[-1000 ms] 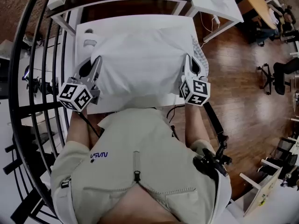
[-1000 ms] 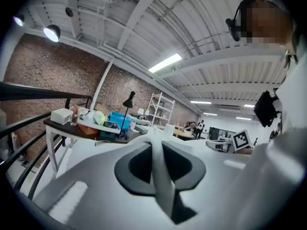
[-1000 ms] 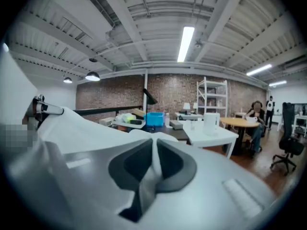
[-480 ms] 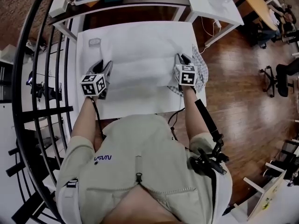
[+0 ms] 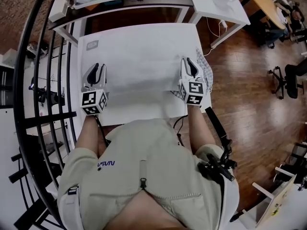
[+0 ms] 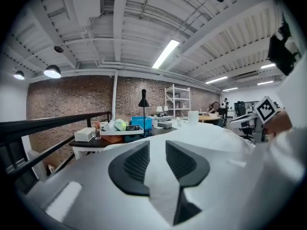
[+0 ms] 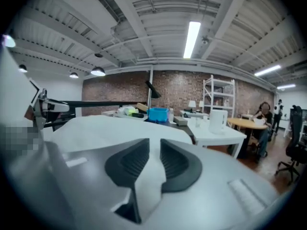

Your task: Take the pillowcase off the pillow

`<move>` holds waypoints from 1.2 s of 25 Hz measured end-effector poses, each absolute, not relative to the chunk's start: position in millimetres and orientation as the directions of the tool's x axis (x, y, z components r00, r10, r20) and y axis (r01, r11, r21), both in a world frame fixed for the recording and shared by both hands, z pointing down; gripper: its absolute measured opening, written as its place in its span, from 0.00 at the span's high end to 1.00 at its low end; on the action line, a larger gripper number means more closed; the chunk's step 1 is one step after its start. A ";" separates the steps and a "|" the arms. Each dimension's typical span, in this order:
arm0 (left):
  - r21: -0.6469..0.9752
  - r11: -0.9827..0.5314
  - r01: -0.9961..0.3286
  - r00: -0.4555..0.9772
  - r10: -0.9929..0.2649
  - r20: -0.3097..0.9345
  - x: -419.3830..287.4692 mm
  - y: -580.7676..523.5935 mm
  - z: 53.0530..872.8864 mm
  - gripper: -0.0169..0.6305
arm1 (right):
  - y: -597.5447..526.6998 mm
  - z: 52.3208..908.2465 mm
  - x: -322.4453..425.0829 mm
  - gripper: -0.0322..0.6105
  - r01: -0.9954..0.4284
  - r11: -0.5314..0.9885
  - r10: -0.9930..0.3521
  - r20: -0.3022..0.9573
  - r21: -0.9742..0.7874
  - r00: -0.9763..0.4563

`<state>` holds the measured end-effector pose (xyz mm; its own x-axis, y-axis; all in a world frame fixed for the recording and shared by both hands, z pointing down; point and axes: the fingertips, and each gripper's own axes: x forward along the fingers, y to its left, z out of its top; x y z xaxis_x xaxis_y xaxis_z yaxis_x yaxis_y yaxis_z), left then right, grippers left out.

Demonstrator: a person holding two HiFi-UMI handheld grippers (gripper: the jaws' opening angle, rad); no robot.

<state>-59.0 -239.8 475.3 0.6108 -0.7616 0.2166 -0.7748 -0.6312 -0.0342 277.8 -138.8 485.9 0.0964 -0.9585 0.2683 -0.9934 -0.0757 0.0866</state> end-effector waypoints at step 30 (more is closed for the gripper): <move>-0.111 -0.567 -0.816 0.555 -0.823 0.121 -26.3 -116.2 403.5 0.96 | -101.5 415.1 186.2 0.95 -0.998 0.060 -0.995 0.085 -0.005 -0.060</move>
